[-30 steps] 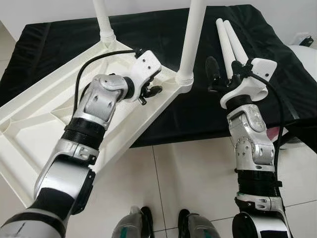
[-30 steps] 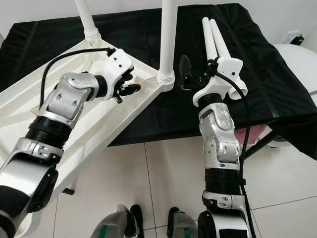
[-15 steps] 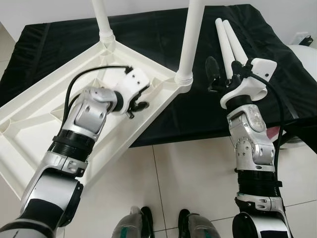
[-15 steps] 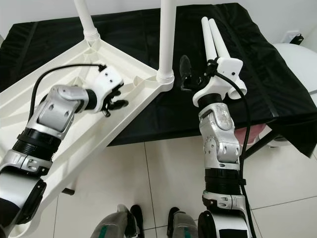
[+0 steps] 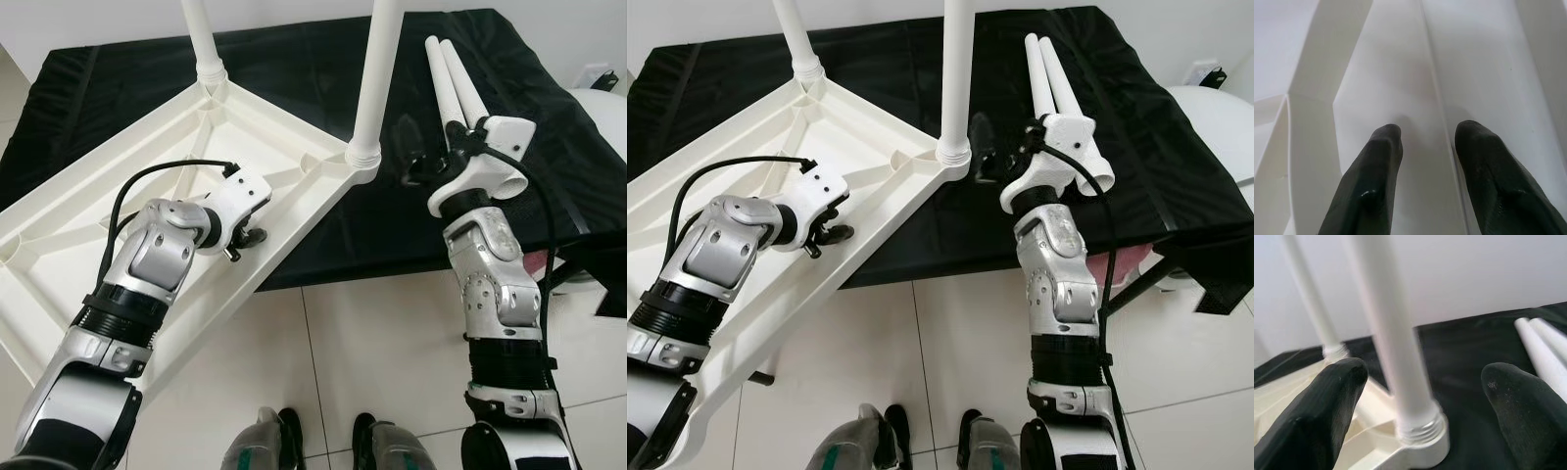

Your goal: Building children table

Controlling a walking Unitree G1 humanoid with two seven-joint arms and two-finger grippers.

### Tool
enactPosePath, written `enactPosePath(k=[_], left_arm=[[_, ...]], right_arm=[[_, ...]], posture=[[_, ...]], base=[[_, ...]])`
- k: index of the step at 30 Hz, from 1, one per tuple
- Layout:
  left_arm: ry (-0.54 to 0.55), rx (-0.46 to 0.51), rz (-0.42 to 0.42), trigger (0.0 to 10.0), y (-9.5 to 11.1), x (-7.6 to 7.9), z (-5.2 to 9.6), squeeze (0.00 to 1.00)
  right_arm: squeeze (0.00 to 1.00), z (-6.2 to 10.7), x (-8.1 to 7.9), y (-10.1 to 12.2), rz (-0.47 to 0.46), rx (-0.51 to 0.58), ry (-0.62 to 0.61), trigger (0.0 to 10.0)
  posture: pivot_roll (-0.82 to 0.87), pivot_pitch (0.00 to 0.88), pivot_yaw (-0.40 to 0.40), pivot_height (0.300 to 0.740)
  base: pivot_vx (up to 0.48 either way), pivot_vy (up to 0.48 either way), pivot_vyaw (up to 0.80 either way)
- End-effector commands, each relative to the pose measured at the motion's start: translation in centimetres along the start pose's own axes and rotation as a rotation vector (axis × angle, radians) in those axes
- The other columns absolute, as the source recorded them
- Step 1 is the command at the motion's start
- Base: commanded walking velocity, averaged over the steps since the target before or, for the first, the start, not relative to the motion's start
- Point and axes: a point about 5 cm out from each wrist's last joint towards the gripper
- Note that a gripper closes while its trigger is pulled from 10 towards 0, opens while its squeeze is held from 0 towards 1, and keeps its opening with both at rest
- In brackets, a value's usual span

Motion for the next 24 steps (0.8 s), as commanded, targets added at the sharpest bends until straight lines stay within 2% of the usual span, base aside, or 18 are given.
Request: enactPosePath(k=[1,5,7,12,13,14,15,18,24], left_arm=[[-0.002,-0.023,0.005,10.0,-0.4,0.3,0.0,0.0],[0.001,-0.025,0.009,10.0,-0.4,0.4,0.1,0.0],[-0.002,-0.03,0.012,10.0,-0.6,0.4,0.2,0.0],[-0.004,-0.033,0.009,10.0,-0.7,0.5,0.3,0.0],[-0.004,-0.037,0.008,6.0,-0.8,0.5,0.4,0.0],[-0.004,-0.037,0.008,6.0,-0.8,0.5,0.4,0.0],[0.0,-0.04,0.012,0.0,-0.8,0.4,0.5,0.0],[0.004,-0.029,0.016,0.0,-0.7,0.3,0.6,0.0],[0.024,-0.013,0.028,0.0,0.3,-0.2,-0.1,0.0]], right_arm=[[0.0,0.7,-0.9,-1.0,0.018,-0.081,0.089,10.0],[0.0,1.7,-1.1,-1.6,0.046,-0.149,0.147,10.0],[0.0,2.5,-0.7,-1.6,0.074,-0.192,0.17,10.0],[0.0,3.0,-0.4,-1.5,0.091,-0.212,0.182,10.0],[0.0,3.2,-0.3,-1.4,0.101,-0.22,0.191,10.0],[0.0,3.2,-0.3,-1.4,0.101,-0.22,0.191,10.0],[0.0,3.4,-0.3,-1.2,0.111,-0.228,0.2,10.0],[0.0,3.7,-0.2,-0.9,0.122,-0.237,0.21,10.0],[0.0,3.9,-0.6,-0.7,0.115,-0.237,0.22,10.0]], posture=[[-0.08,0.157,0.06,0.74],[-0.09,0.162,0.055,0.74],[-0.1,0.168,0.058,0.74],[-0.1,0.173,0.062,0.74],[-0.1,0.173,0.062,0.74],[-0.1,0.173,0.062,0.74],[-0.1,0.176,0.064,0.74],[-0.1,0.179,0.067,0.74],[-0.1,0.18,0.069,0.74]], base=[[0.0,0.0,0.0],[0.0,0.0,0.0],[0.0,0.0,0.0],[0.0,0.0,0.0],[0.0,0.0,0.0],[0.0,0.0,0.0],[0.0,0.0,0.0],[0.0,0.0,0.0],[0.0,0.0,0.0]])
Point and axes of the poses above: a point about 5 cm out from each wrist's last joint towards the gripper, its own z axis pointing back from the gripper into the wrist, its own y axis along the axis of the wrist's last joint, x = y × z, and after that the axes turned 12 degrees about -z, right-handed
